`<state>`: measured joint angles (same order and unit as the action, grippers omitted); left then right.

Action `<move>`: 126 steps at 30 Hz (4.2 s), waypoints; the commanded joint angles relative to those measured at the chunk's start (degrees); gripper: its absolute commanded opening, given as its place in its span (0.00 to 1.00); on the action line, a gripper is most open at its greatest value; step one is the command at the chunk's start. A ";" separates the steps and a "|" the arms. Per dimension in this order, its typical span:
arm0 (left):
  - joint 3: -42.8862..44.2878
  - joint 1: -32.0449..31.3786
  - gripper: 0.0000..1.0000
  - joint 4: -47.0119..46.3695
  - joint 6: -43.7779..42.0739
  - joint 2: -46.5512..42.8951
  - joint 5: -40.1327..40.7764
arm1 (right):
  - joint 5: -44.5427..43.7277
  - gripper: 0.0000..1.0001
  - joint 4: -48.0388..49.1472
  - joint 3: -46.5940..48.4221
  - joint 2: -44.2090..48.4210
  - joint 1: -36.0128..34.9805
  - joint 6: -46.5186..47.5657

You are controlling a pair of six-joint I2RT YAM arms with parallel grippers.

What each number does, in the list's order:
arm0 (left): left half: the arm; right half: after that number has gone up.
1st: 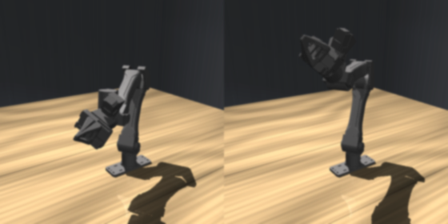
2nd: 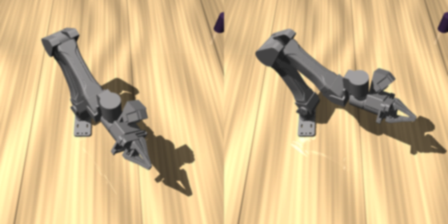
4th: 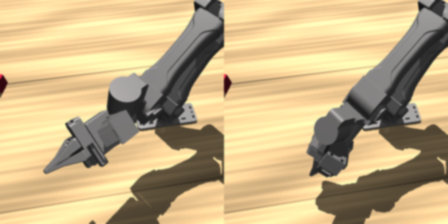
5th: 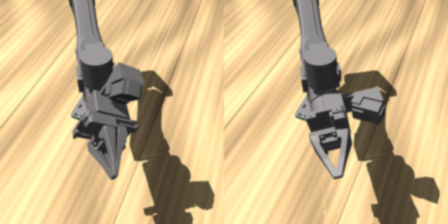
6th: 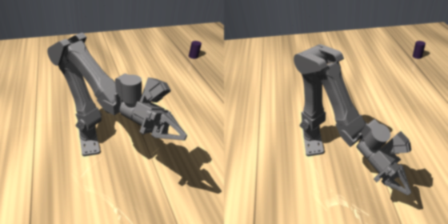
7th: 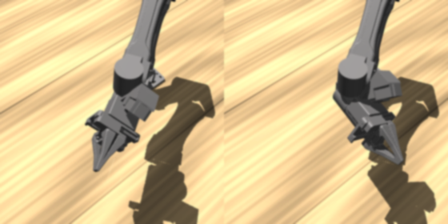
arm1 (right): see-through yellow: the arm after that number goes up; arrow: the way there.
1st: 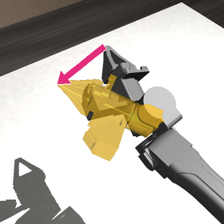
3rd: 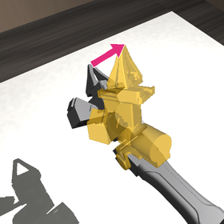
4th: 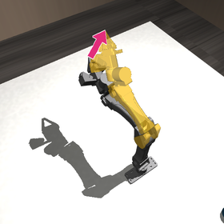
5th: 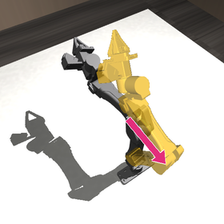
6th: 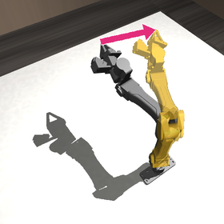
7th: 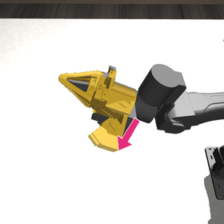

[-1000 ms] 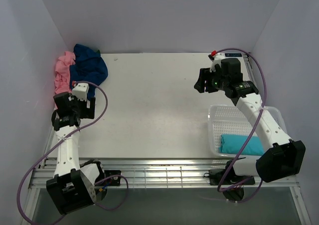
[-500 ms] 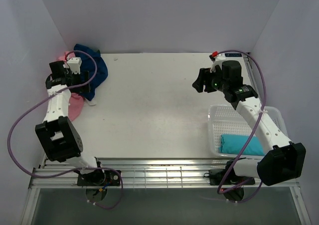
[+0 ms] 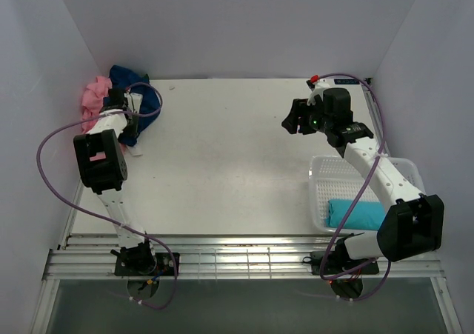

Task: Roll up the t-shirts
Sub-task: Pick up the T-shirt at the corner of the board, then place the T-shirt at the center of the board.

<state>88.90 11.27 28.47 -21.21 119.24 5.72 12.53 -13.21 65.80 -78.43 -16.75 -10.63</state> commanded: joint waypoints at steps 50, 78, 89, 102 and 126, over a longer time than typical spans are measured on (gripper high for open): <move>36.22 -20.94 0.00 -10.98 26.84 -26.15 -50.11 | 13.58 0.66 11.19 22.45 -1.37 -11.55 4.74; 18.41 -21.20 0.00 -15.55 32.20 -31.53 -51.77 | 7.25 0.86 16.10 19.89 -15.69 -19.63 2.48; 20.43 -21.20 0.00 -13.80 28.96 -32.93 -42.13 | 15.40 0.08 13.31 34.91 -24.05 -19.90 0.78; 39.94 -21.11 0.00 -17.31 10.22 -30.65 -20.09 | 33.97 0.08 29.56 41.60 -12.45 -23.68 -6.68; 15.02 -16.82 0.97 9.95 6.71 -18.92 -26.38 | -4.52 0.72 -25.64 38.47 -32.94 0.51 -3.70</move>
<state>108.75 -9.54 35.42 -8.27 113.23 -27.90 16.36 -29.69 104.81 -120.03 -9.50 -20.32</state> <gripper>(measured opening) 0.975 0.726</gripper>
